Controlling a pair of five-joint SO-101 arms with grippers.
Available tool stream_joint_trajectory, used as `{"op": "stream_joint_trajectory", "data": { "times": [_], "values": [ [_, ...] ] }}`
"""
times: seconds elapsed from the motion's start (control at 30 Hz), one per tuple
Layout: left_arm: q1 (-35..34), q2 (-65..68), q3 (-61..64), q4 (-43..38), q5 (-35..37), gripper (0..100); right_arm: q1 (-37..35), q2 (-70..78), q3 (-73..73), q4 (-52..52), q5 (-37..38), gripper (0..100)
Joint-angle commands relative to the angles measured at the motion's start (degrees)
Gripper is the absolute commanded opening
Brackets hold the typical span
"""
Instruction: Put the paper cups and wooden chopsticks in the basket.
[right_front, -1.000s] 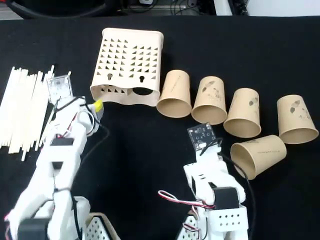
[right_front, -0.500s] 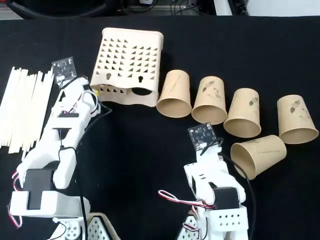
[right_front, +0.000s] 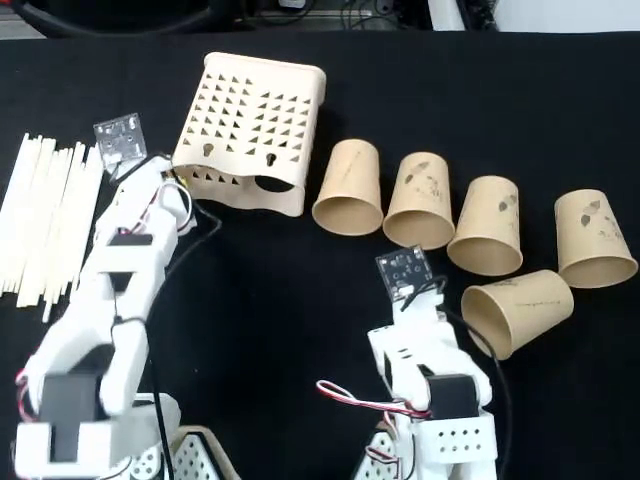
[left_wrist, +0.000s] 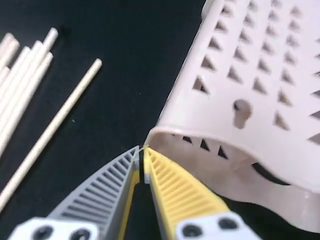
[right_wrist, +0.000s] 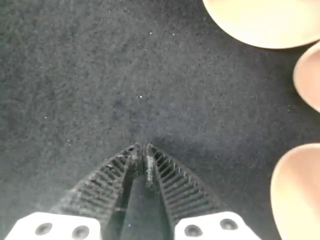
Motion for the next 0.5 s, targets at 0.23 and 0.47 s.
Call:
{"op": "stream_joint_trajectory", "data": {
  "times": [0.23,0.47],
  "values": [
    [-1.89,-4.31,3.12,2.99,-9.76,26,0.53,-4.18,-0.22,0.18,0.35,1.3],
    [-4.79,9.58,-3.38,-4.57,-8.44,26,0.53,-4.18,-0.22,0.18,0.44,1.3]
  ]
}}
